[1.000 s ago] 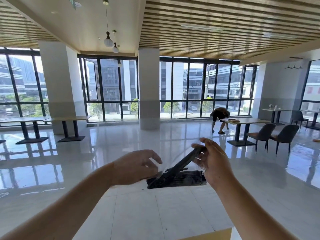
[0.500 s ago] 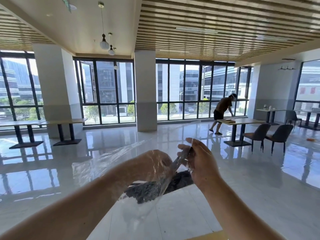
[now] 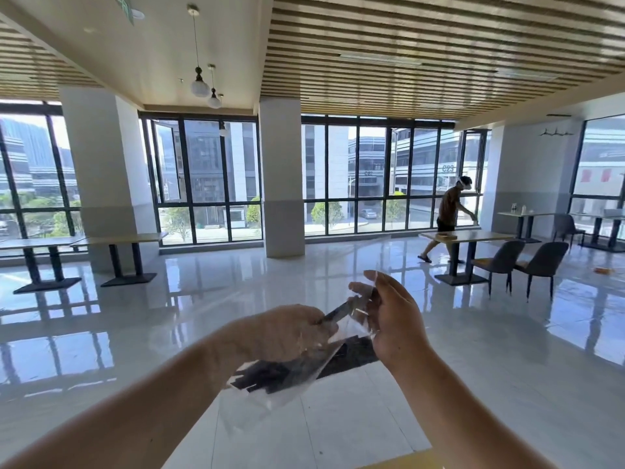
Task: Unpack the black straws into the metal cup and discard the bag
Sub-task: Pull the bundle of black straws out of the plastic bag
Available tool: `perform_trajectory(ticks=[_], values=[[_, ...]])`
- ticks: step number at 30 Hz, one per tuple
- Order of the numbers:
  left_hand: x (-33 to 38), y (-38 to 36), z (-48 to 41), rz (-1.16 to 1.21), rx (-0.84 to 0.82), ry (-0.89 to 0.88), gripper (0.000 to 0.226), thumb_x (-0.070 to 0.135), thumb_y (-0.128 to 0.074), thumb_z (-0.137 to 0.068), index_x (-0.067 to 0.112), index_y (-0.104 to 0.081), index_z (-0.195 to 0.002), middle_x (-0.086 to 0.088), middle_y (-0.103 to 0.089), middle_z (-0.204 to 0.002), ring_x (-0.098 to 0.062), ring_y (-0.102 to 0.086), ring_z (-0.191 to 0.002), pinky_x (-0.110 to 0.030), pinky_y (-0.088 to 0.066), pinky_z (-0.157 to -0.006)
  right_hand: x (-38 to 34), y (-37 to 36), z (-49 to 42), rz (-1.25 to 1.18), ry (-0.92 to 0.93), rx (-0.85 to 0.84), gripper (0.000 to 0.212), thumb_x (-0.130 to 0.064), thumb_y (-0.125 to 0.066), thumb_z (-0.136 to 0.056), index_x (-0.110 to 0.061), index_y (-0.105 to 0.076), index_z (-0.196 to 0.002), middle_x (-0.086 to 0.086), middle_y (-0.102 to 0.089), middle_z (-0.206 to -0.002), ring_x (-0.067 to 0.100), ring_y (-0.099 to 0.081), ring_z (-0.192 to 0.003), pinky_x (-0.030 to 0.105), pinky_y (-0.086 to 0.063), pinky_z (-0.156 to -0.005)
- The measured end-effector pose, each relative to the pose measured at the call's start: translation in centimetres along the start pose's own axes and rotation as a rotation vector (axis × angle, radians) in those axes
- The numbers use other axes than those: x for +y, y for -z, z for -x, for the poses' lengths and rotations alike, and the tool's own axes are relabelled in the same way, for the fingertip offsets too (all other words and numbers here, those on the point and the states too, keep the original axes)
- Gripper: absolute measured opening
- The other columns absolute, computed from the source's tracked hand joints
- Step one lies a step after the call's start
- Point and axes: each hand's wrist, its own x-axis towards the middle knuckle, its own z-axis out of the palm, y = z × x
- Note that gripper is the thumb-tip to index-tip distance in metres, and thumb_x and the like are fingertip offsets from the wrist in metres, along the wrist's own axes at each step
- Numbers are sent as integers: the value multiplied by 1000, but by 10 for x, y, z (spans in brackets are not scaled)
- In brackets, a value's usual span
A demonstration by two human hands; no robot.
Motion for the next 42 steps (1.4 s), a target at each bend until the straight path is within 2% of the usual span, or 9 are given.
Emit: perform_trajectory(ticks=[3,7,17,20,22,25,27,31,42], values=[[-6,12,12,-16,-36,-45,36,32,-54,-104,1,-64,-119,-27,-68,-112,-29,-62,-91,-33,-48,-81,-4,9,-3,-26,-8,24,22,-23,-56,-111,-11,-74,-111,13,-84,-91,22,-77,-64,33,-63,-55],[5,15,23,-394,-58,-78,28,39,-43,-111,21,-64,-112,0,-68,-104,-15,-58,-87,-21,-42,-71,-4,11,-7,-44,-25,34,20,-23,-59,-109,-13,-76,-109,13,-84,-94,22,-80,-68,32,-63,-56],[27,53,45,-254,38,-137,45,47,-60,-103,32,-56,-145,11,-61,-137,0,-60,-109,-7,-47,-76,6,22,-15,-182,-114,123,17,-20,-58,-110,-10,-71,-116,10,-84,-85,20,-78,-62,28,-59,-49],[27,81,68,-154,303,-180,18,37,-63,-103,43,-72,-119,28,-71,-107,-1,-71,-98,-18,-56,-81,10,32,-18,-246,-157,171,13,-15,-59,-109,-9,-69,-114,12,-83,-88,23,-72,-69,24,-52,-42],[18,99,84,-136,655,-249,14,36,-64,-100,46,-73,-95,34,-73,-86,1,-72,-80,-26,-57,-68,12,39,-21,-269,-169,198,11,-14,-57,-110,-11,-67,-113,13,-79,-98,24,-67,-74,22,-44,-37],[-2,118,98,-170,1058,-314,26,68,-57,-87,46,-70,-89,33,-67,-89,22,-58,-87,-19,-42,-69,16,48,-25,-279,-175,226,12,-13,-55,-110,-12,-64,-118,10,-74,-104,22,-64,-75,20,-38,-35],[-11,122,102,3,869,-270,48,90,-52,-76,54,-71,-100,42,-67,-102,24,-57,-98,-18,-43,-80,21,52,-28,-281,-183,232,19,-14,-55,-111,-9,-62,-127,9,-73,-104,20,-63,-74,20,-38,-34],[-22,107,95,-17,422,-152,79,105,-55,-55,67,-59,-124,35,-57,-142,-6,-53,-135,-45,-44,-110,35,54,-35,-296,-227,238,38,-16,-53,-112,-3,-56,-148,8,-70,-98,16,-63,-60,20,-40,-35],[-23,97,84,-168,435,-143,132,90,-83,-42,65,-12,-151,30,-55,-129,5,-64,-108,-21,-53,-81,44,59,-44,-376,-197,256,41,-10,-57,-108,1,-55,-148,11,-72,-94,16,-66,-45,22,-40,-34]])
